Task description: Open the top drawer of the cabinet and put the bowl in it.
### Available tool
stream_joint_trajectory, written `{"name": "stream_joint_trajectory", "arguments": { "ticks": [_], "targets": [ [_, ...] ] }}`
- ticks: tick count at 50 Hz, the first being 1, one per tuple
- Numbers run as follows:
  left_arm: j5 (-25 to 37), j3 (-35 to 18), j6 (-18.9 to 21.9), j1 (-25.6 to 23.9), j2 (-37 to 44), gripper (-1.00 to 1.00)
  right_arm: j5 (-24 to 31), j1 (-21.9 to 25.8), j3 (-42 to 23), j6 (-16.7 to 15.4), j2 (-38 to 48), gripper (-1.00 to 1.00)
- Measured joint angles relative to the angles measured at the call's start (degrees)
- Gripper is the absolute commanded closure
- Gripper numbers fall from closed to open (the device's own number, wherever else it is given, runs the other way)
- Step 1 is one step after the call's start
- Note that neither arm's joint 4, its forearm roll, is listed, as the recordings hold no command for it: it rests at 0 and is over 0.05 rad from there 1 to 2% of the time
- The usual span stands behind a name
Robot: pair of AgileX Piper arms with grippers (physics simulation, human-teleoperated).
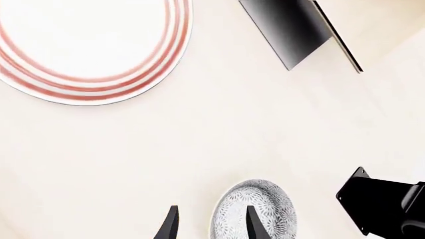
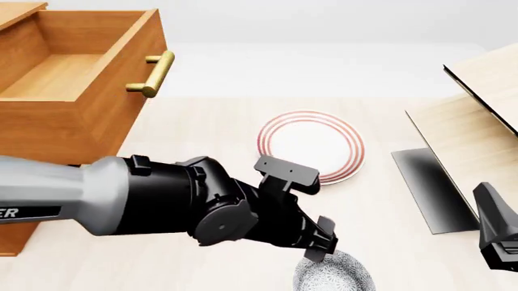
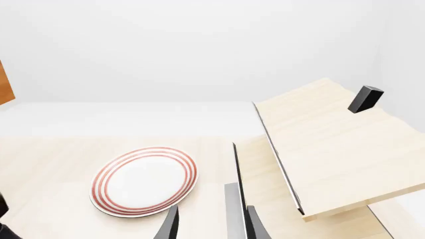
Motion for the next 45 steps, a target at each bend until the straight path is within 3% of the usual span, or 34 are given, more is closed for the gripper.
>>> {"name": "stream_joint_trajectory", "arguments": {
  "ticks": [45],
  "targets": [
    [-5.69, 0.51, -4.76, -3.4, 8.71, -1.0, 0.0, 0.0, 0.0, 0.0, 0.0, -1.0]
  ]
}}
